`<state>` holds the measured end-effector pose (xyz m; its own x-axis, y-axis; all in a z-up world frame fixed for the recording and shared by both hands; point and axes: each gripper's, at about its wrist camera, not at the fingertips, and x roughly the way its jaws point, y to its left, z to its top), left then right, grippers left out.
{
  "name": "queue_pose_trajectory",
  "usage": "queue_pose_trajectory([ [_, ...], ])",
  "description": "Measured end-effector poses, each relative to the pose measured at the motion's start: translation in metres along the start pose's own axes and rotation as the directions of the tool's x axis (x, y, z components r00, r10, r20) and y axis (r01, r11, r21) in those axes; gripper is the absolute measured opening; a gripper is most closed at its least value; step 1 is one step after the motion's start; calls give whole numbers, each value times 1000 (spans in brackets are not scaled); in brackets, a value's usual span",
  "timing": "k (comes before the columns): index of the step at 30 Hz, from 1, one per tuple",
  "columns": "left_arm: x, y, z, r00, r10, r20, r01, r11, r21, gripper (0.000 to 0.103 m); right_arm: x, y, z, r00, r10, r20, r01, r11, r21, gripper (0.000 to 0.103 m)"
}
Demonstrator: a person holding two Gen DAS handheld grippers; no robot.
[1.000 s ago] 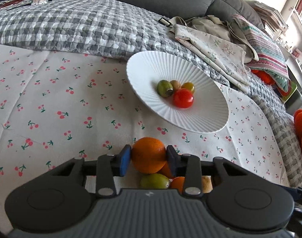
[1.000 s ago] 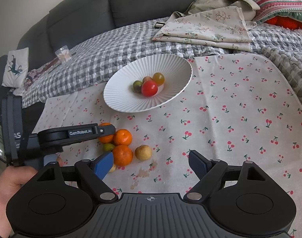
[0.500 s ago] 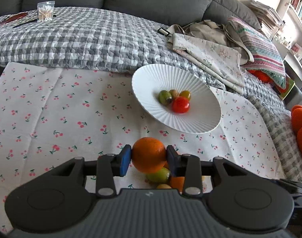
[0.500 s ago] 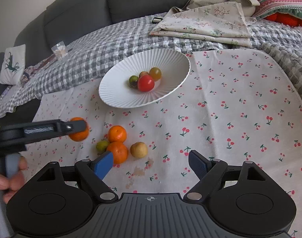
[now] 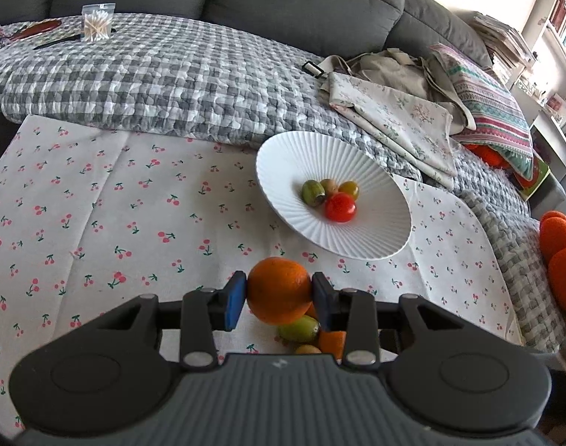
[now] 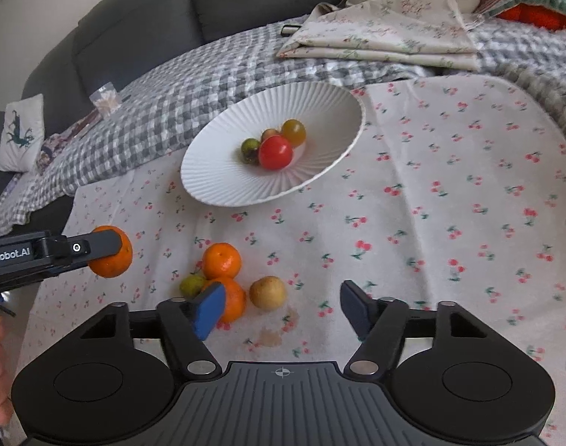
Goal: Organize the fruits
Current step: 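Lift the orange with the left tool while the right tool grasps a kiwi, then carry the orange and kiwi toward the white bowl with both tools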
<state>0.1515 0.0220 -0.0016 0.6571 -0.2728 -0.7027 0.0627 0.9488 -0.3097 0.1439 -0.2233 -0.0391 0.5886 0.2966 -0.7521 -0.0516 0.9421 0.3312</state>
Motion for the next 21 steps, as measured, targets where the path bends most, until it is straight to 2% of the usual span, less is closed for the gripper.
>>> queue_pose_trajectory([
  [6,2,-1,-2,1000,11,-5,-11,1000,-2,37,23,6,2,1000,-15,-10,15,1000,-23,40],
  [12,4,0,-1,1000,12,-8,-12,1000,0,37,37,8,1,1000,-15,-19,15,999,-34,26],
  [16,4,1,-2,1000,14,-7,-14,1000,-2,37,33,14,1,999,-30,-13,29,997,-65,25],
  [21,4,0,-1,1000,12,-7,-12,1000,0,37,24,13,4,1000,-28,7,28,998,-49,25],
])
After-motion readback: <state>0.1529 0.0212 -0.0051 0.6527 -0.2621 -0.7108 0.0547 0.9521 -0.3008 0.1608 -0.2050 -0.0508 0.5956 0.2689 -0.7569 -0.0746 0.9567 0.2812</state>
